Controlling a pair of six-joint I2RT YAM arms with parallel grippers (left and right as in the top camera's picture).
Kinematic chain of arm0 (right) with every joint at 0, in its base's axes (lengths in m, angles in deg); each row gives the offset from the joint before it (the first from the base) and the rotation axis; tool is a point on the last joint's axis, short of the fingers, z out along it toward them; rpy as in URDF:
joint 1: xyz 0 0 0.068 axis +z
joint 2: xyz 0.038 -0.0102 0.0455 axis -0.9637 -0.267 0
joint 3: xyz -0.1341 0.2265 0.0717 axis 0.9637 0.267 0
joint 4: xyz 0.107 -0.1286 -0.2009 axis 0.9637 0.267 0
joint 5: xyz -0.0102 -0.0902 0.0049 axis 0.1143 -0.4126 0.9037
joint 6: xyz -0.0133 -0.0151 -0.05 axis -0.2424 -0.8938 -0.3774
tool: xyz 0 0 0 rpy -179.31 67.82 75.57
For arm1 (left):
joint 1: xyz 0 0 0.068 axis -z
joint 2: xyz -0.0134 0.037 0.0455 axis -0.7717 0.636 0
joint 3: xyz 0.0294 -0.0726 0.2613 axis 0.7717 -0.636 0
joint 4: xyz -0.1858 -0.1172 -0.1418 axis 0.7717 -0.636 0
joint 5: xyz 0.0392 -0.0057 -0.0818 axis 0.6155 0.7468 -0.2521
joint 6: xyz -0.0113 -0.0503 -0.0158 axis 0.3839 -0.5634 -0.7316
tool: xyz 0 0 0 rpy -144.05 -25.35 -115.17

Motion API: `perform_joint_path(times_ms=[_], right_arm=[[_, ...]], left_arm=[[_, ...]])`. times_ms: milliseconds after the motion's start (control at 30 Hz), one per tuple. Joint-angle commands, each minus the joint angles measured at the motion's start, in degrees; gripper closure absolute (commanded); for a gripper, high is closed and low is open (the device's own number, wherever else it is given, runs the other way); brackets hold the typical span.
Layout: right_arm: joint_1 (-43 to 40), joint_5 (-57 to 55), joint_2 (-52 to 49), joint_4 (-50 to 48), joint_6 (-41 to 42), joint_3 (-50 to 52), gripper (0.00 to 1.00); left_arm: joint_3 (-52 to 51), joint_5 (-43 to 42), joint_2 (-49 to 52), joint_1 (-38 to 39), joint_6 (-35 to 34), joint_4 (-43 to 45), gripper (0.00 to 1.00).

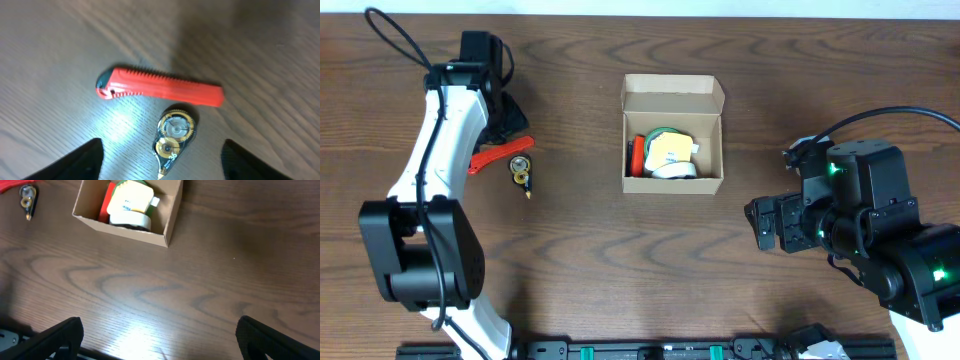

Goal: Pack container
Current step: 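Grasp the clear correction-tape dispenser with the left gripper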

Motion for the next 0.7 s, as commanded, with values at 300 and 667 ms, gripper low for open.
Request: perform_joint_path(times_ms=[300, 667], right_arm=[[-0.39, 0.17, -0.02, 0.09, -0.2, 0.0, 0.01], [-0.42, 0.17, -0.02, 0.09, -0.2, 0.0, 0.01]], left_arm=[[-0.55, -3.61, 7.52, 1.07, -0.52, 2.27, 0.26], [-4.35, -3.58, 10.75, 1.57, 4.98, 4.26, 0.37]])
